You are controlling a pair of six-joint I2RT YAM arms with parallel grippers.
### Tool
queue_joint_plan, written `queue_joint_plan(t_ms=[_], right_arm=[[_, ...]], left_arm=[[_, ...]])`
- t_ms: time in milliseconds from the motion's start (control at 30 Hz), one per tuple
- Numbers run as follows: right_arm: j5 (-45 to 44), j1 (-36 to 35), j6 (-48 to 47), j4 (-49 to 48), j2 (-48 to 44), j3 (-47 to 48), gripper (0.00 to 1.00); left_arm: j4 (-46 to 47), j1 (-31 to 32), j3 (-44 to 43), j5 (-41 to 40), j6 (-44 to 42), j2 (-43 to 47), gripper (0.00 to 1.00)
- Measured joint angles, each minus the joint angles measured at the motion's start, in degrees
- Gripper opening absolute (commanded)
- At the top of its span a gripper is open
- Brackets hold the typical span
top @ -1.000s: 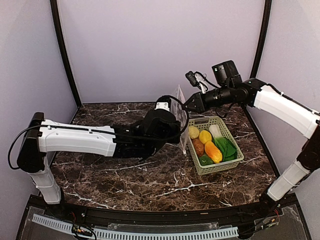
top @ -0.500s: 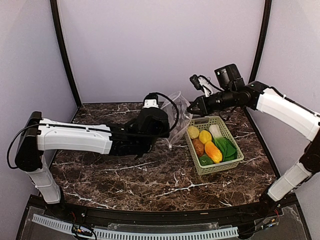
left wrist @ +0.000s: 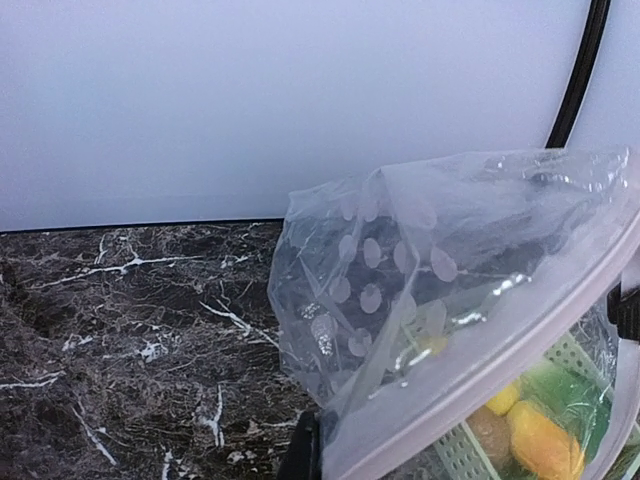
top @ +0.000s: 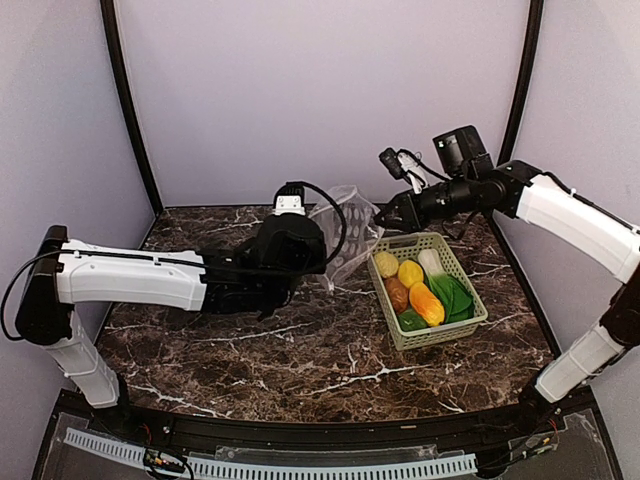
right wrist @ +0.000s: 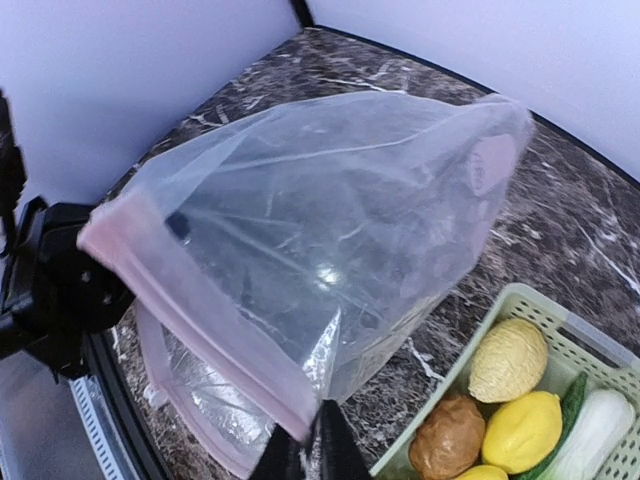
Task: Place the food in the zip-top bag and seal the zipper
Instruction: Pass from the right arm to the left, then pick up the fake fruit from the bin.
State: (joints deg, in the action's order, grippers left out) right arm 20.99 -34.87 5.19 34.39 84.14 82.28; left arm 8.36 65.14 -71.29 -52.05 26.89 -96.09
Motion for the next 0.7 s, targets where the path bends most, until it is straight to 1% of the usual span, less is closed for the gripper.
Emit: queue_joint_plan(t_ms=[67,200,233,267,367,467,533,600,700], right_arm=[[5.29,0.09,-1.55,0.35,0.92,0.83,0.31],[17.31,0.09,-6.12,2.64,3.23,5.03,0.55],[19.96,0.07,-7.52,3.28,3.45,6.21,0.6],[22.05,0.09,-8.79,3.74,3.45,7.13,0.62],[23.63,0.11,-12.44,4.59,1.92,7.78,0.62],[20.17,0.55,-15.1,4.85,0.09,6.6,0.62],[17.84,2.05,-16.37,5.07,-0.66,5.11,0.61],[15.65,4.79,-17.4,5.14,-0.94,3.06,0.6],[11.8,8.57,-18.67,5.86,-0.96,-0.02,0.59]], left_arm=[[-2.38,-0.13,0.0,0.44,-1.55,1.38,0.01],[-11.02,-1.64,-0.02,1.75,-4.76,6.56,0.01],[-13.81,-2.54,-0.02,2.08,-5.77,8.46,0.01],[-16.81,-3.5,-0.04,2.19,-6.88,10.49,0.01],[-26.05,-6.08,-1.42,1.33,-10.51,16.28,0.01],[-35.67,-7.43,-4.83,-1.79,-14.71,21.68,0.01],[-40.02,-7.39,-6.82,-2.36,-16.74,24.33,0.01],[-42.36,-7.41,-7.34,0.09,-18.25,26.12,0.01],[-43.43,-7.45,-6.25,8.98,-19.28,24.74,0.01]])
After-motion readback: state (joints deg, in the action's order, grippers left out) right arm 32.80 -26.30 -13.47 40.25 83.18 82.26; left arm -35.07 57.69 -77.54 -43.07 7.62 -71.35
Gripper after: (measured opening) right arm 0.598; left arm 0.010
